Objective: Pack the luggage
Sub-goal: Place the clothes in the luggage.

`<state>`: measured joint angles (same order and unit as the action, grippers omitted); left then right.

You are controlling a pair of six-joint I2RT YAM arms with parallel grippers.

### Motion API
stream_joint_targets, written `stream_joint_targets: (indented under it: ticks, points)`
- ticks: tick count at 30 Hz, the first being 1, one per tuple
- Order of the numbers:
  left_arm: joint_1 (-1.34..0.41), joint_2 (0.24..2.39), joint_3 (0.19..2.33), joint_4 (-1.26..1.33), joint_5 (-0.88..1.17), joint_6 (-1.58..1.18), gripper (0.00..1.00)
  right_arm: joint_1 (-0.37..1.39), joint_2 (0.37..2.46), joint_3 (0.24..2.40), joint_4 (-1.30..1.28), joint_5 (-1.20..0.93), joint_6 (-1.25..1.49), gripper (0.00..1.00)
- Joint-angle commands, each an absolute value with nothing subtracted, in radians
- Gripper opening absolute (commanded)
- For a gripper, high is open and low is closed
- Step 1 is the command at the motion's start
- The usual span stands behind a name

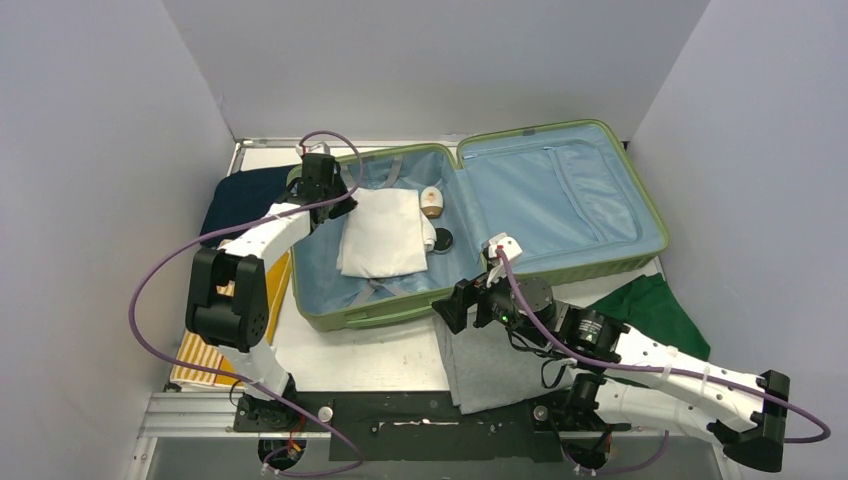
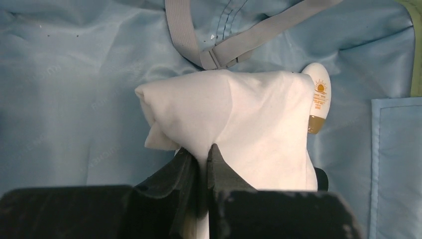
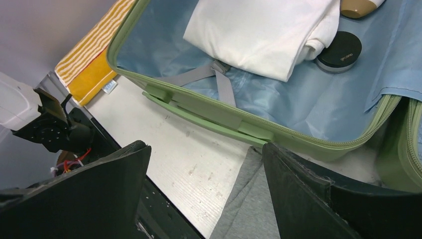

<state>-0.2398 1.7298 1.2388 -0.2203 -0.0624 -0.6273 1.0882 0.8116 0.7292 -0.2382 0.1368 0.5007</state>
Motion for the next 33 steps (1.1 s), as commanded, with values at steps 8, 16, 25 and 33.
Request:
stream_joint_targets:
  ticks: [8,16,25,33]
  points:
    - [-0.216,1.813,1.354,-0.315,-0.108,-0.563,0.47,1.092,0.84,0.77,-0.2,0.151,0.482,0.85]
    - [-0.224,1.623,1.39,-0.386,-0.22,-0.571,0.73,1.09,0.847,0.782,-0.21,0.154,0.482,0.85]
    - [-0.394,1.551,1.172,-0.31,-0.113,-0.6,0.18,1.09,0.94,0.81,-0.173,0.146,0.494,0.84]
    - [-0.356,1.615,1.025,-0.321,-0.191,-0.654,0.0,1.091,0.946,0.809,-0.176,0.149,0.507,0.84]
